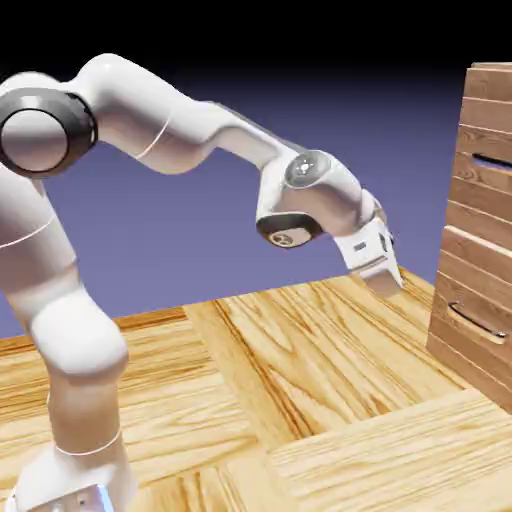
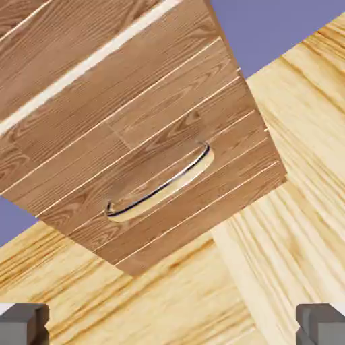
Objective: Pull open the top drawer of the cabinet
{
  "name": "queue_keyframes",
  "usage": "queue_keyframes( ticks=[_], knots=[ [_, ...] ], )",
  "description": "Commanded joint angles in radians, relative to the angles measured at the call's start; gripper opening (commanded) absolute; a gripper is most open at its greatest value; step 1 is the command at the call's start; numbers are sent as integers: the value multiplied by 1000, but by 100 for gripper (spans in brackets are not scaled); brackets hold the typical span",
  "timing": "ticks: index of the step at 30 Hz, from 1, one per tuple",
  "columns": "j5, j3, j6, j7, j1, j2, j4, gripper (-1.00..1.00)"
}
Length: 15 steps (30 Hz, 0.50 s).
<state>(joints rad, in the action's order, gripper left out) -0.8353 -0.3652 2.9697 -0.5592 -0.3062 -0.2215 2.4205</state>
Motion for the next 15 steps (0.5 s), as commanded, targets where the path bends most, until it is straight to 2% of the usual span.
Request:
queue_keyframes(
  ticks=[1, 15],
  knots=[
    [-44, -19, -4, 9, -15, 18, -20, 100],
    [-652, -285, -53, 142, -230, 272, -304, 100]
  ],
)
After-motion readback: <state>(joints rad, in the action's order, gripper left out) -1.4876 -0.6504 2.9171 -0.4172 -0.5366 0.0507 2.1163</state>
